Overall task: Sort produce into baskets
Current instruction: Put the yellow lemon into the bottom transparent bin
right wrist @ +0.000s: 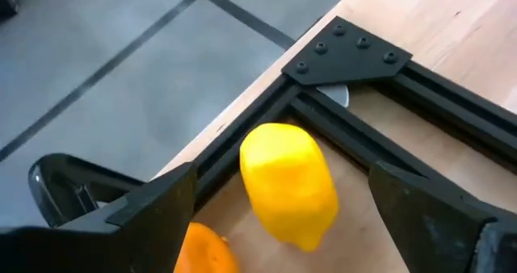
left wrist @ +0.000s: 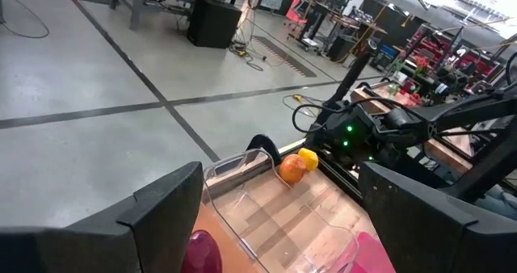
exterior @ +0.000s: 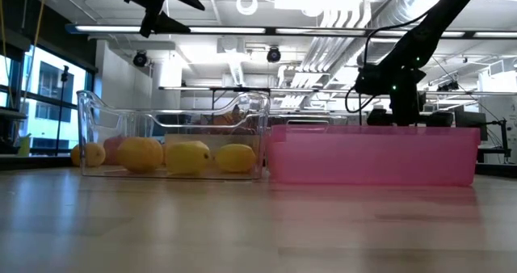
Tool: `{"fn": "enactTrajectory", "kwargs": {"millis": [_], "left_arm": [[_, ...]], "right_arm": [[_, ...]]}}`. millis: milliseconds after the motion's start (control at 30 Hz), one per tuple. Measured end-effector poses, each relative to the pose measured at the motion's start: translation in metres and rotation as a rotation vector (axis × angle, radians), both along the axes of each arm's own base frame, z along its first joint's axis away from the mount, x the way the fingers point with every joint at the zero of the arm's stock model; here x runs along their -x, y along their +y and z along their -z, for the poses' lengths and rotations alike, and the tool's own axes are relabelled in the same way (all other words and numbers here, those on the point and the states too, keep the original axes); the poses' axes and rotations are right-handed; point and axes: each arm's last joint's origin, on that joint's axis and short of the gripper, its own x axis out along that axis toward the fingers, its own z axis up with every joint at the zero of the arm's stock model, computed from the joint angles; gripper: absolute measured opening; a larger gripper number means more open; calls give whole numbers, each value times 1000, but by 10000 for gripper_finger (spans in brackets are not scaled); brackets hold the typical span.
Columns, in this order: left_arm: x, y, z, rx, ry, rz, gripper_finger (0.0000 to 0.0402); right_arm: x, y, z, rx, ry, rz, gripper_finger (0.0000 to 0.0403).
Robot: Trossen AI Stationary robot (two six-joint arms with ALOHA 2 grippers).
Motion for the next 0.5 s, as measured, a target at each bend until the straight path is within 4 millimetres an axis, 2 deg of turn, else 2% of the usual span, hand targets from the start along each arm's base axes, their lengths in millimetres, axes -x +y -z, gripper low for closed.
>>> {"fn": "enactTrajectory", "kwargs": {"millis": [167,333,500], "left_arm": [[0,0,0,0,0,0,319],[0,0,0,0,0,0,319],[0,0,0,1,-1,4,319]], "right_arm": [[-5,-5,5,-88,28,-59,355],[-15,-18,12,-186,62,-66,354],[-21,-28,23,-325,142,-55,329]]}}
